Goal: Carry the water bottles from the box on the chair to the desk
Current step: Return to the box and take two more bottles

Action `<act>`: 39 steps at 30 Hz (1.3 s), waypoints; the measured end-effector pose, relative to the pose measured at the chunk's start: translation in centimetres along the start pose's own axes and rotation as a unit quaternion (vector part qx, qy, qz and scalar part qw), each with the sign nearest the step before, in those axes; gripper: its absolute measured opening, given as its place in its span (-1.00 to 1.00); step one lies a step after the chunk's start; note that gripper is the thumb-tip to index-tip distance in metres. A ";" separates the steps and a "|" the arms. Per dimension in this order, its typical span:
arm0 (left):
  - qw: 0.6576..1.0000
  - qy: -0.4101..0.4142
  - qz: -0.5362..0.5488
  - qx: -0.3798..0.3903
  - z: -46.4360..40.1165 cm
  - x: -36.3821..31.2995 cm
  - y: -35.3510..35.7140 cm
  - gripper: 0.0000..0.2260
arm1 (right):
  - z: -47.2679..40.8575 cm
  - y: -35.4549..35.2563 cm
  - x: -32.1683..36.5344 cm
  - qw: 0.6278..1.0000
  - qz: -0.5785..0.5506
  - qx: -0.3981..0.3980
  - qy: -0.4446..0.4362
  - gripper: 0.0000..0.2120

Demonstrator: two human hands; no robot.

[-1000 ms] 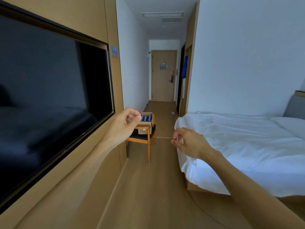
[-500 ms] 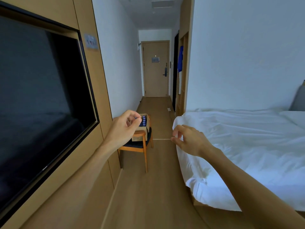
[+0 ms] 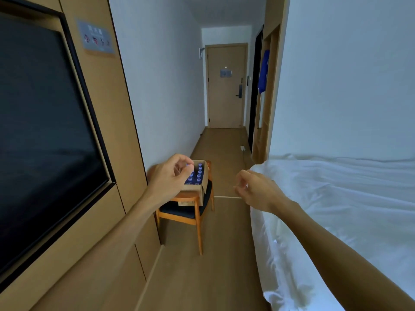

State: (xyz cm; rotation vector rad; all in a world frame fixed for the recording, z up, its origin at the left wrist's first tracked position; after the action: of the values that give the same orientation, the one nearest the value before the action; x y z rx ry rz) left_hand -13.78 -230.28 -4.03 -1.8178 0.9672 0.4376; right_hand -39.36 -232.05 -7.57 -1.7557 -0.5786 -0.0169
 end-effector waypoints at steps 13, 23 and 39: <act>0.999 -0.037 0.007 -0.005 -20.5 13.3 7.7 -0.90 | -24.0 7.4 -11.4 1.000 -0.016 0.005 -0.023 -0.87; 0.997 -0.057 -0.013 0.042 -38.7 23.0 12.2 -0.94 | -42.3 12.4 -19.5 0.999 -0.014 0.036 0.000 -0.88; 0.972 -0.234 0.003 0.029 -59.2 39.9 25.4 -0.95 | -67.5 23.1 -35.3 0.980 -0.104 0.166 -0.037 -0.67</act>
State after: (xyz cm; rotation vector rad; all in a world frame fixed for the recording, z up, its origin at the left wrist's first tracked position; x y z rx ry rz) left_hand -16.29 -304.43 -19.52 -1.5574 0.6496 0.7919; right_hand -41.74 -310.43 -21.07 -1.3713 -0.7709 0.0000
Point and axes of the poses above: each hand's wrist, its own z-axis away from the middle knuckle, its own y-axis out of the palm, x = y × z, the point moved 1 cm from there along -z, towards the middle knuckle, and after that the axes turned 4 degrees about x, right-handed, at the moved point
